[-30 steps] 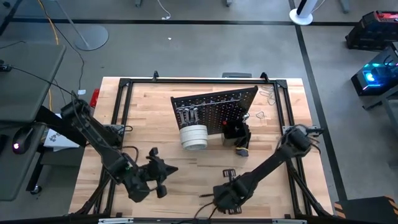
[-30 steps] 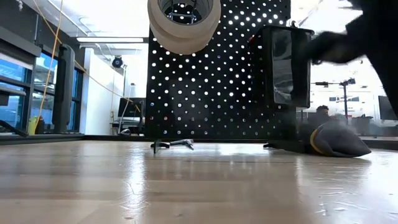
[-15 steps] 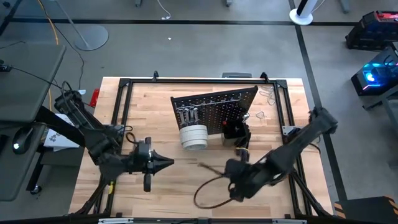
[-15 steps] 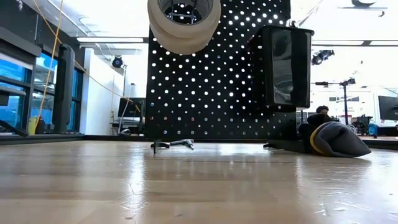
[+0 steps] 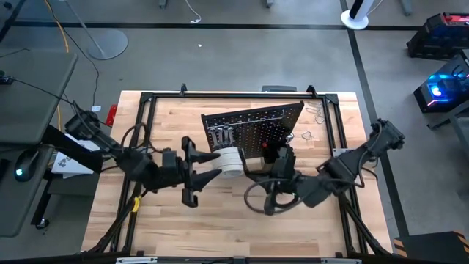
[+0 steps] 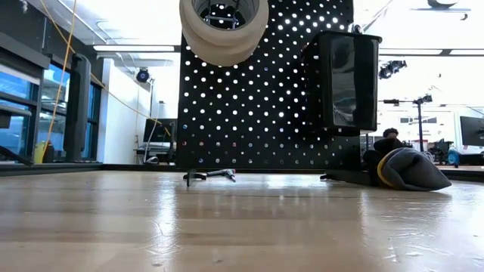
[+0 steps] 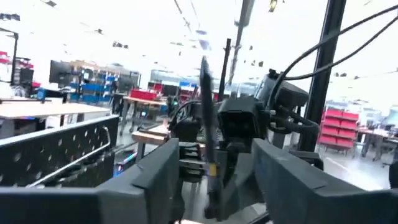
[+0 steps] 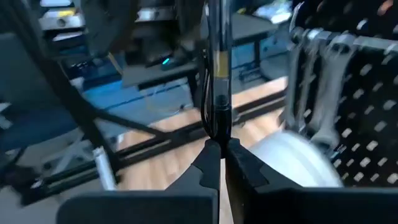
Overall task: Hang tools onto peg board
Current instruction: Hang the black ballpoint pen onto the pegboard
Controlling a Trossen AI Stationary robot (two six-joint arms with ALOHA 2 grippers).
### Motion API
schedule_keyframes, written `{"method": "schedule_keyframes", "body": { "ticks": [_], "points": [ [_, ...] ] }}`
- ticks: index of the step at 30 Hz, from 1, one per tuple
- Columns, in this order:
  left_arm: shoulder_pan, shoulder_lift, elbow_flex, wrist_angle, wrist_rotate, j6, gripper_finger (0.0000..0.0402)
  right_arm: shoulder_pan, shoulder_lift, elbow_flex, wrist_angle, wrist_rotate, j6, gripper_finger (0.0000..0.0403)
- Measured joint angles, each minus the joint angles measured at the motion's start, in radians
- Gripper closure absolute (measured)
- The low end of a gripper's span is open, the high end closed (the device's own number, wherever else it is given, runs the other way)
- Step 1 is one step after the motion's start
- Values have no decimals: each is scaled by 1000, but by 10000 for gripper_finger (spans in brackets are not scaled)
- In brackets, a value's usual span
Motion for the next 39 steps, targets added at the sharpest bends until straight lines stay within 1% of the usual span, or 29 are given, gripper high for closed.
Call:
{"method": "schedule_keyframes", "body": {
  "ticks": [3,7,11,13,16,18,24,26,29,31,34,37,38,39],
  "points": [
    [21,3,0,4,46,-46,189,-16,0,0,30,8,-45,403],
    [43,7,0,0,123,-171,184,-42,12,1,75,-39,-58,403],
    [57,15,0,-17,115,-182,184,-46,44,1,154,-86,-111,403],
    [65,14,0,-30,103,-198,184,-45,55,1,187,-88,-120,403],
    [76,16,0,-37,110,-200,184,-46,68,1,188,-92,-102,403],
    [84,16,0,-38,132,-200,184,-51,75,1,190,-96,-94,403],
    [102,16,0,-70,241,-209,192,-67,75,1,186,-108,-67,403],
    [102,16,0,-76,250,-208,199,-73,75,1,181,-120,-66,403],
    [103,16,0,-81,216,-207,218,-80,78,1,171,-134,-43,403],
    [110,16,0,-81,214,-208,241,-81,82,1,166,-140,-41,403],
    [121,16,0,-96,217,-219,291,-84,88,1,166,-142,-21,403],
    [132,16,0,-103,219,-241,358,-84,98,1,166,-143,-12,403],
    [135,16,0,-108,219,-243,375,-83,99,1,165,-138,-9,403],
    [135,16,0,-110,215,-243,381,-82,99,1,163,-137,-2,403]
  ]
}}
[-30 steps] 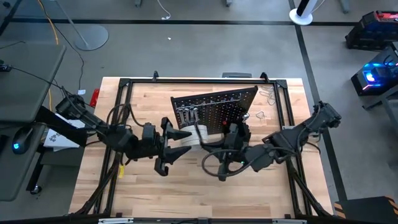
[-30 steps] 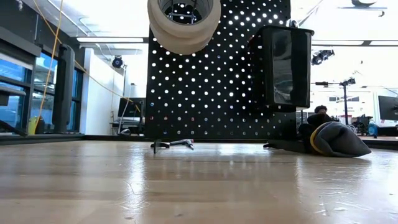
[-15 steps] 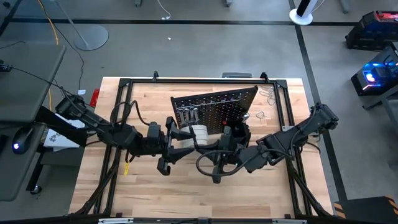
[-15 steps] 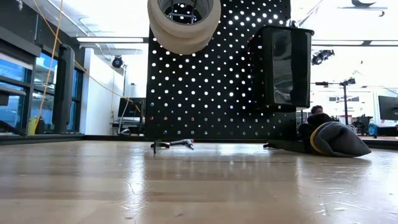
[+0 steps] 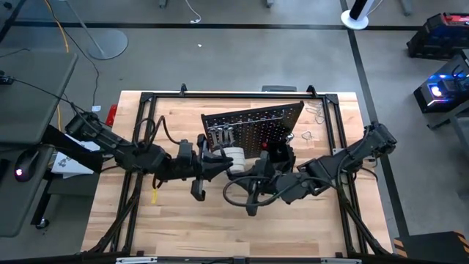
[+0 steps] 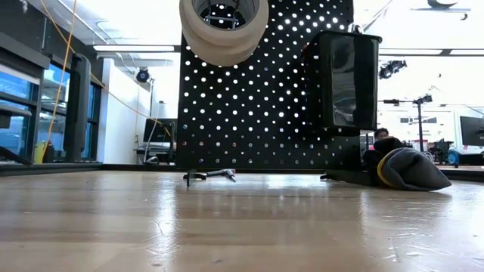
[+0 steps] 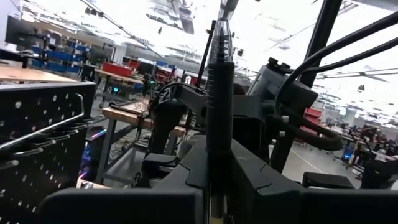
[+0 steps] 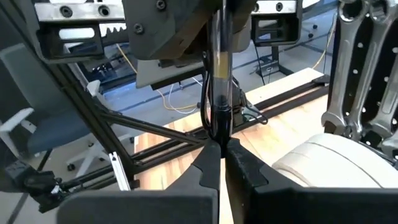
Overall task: Hang tools onto peg board
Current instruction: Hang the black ballpoint pen onto the pegboard
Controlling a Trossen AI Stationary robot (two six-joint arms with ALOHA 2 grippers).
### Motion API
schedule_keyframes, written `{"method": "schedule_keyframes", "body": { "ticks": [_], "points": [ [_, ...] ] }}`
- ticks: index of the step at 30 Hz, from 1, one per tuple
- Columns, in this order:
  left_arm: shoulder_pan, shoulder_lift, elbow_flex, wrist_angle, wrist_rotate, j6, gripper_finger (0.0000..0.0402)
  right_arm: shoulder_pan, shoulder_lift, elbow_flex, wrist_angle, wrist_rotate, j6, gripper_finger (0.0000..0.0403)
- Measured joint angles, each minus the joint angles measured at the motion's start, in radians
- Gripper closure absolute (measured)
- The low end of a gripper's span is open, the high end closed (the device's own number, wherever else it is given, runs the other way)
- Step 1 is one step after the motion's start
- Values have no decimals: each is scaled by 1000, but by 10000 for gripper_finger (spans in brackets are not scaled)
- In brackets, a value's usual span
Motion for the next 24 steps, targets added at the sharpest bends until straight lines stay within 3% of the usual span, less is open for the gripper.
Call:
{"method": "schedule_keyframes", "body": {
  "ticks": [5,10,14,18,21,24],
  "points": [
    [-1,-30,0,-76,-7,-14,381,24,-12,0,-17,24,34,380],
    [12,-106,0,-390,16,-177,381,87,-69,1,-89,59,5,306],
    [73,-96,64,-749,327,-420,381,125,-79,1,-125,67,-137,247],
    [98,3,159,-968,561,-467,381,119,-76,1,-164,24,-205,215],
    [80,87,240,-991,650,-420,381,110,-53,1,-206,-20,-227,211],
    [63,173,317,-1010,657,-365,381,108,-30,0,-215,-38,-232,211]
  ]
}}
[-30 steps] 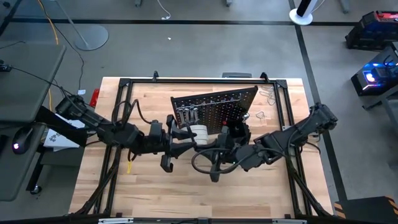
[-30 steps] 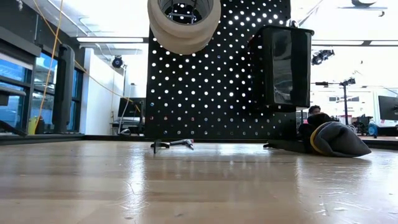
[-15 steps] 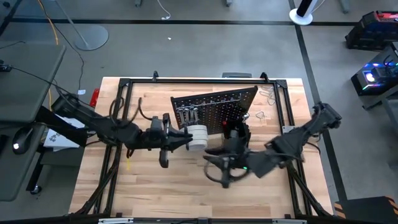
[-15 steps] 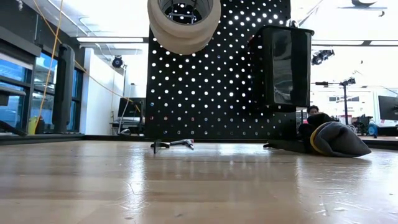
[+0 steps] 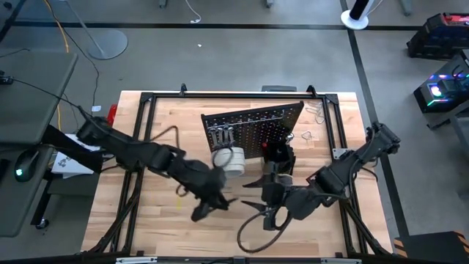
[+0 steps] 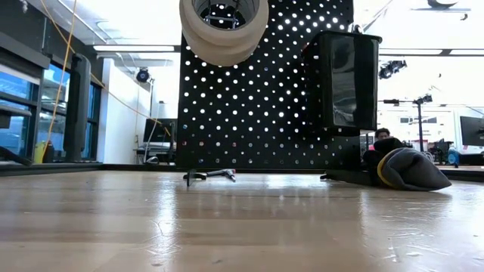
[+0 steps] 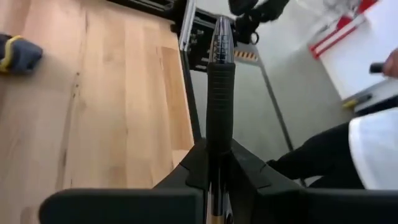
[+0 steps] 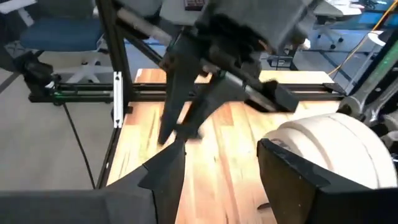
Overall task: Hang tools onto peg board
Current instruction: Hang the black ballpoint pen onto the pegboard
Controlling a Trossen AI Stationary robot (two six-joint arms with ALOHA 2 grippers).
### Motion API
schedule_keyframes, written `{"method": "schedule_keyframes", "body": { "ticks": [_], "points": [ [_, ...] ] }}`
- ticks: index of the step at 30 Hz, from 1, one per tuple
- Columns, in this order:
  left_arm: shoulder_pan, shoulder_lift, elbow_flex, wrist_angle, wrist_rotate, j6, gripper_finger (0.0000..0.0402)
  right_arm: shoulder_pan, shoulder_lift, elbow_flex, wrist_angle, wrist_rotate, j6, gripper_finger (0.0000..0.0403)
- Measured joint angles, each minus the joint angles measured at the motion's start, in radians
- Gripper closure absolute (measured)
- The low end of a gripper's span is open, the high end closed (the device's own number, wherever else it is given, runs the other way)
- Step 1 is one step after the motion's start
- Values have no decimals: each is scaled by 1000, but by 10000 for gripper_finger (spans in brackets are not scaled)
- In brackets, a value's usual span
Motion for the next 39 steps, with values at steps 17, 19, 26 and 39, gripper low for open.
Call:
{"method": "schedule_keyframes", "body": {
  "ticks": [17,19,26,39],
  "points": [
    [-8,133,185,-22,-66,92,381,22,13,0,49,-48,106,211],
    [-8,133,190,-19,-82,97,381,22,13,0,72,-41,106,211],
    [-13,133,190,77,-153,108,381,19,13,0,108,-35,114,211],
    [-29,133,190,175,-260,155,381,17,11,0,206,22,116,341]
  ]
}}
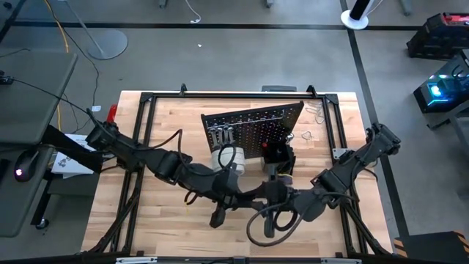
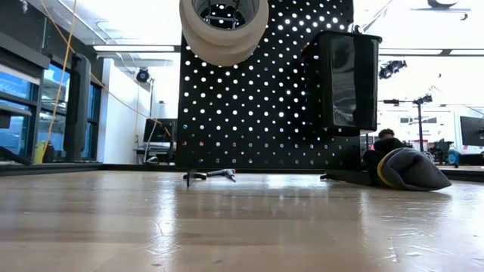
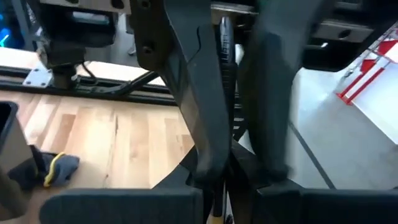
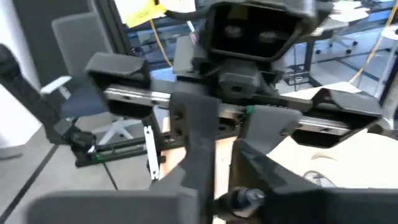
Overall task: Hang tools onto peg board
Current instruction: Hang the black ballpoint pen onto the pegboard
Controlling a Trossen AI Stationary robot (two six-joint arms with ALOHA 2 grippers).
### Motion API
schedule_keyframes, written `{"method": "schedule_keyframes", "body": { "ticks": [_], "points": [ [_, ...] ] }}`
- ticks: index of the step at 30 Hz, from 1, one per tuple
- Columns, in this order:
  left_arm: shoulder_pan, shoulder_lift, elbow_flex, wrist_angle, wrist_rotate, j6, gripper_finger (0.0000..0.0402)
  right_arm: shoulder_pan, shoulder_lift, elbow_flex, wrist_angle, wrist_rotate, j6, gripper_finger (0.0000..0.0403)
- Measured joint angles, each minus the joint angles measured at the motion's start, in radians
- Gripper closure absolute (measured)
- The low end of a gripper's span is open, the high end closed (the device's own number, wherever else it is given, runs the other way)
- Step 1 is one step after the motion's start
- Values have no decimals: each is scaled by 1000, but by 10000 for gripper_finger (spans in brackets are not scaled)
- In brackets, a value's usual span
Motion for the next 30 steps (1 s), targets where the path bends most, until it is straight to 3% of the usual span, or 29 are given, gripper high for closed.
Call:
{"method": "schedule_keyframes", "body": {
  "ticks": [3,11,20,26,30],
  "points": [
    [0,1,-1,25,-7,15,381,-1,-1,1,4,16,22,385],
    [6,-15,-3,70,-19,11,375,-1,-36,3,2,53,38,388],
    [3,-63,1,-71,11,-22,258,1,-150,-1,-163,115,43,388],
    [-14,-68,-8,-229,0,-51,237,4,-202,-1,-419,241,171,388],
    [-61,-66,-94,-200,-31,-85,235,0,-211,0,-696,307,394,388]
  ]
}}
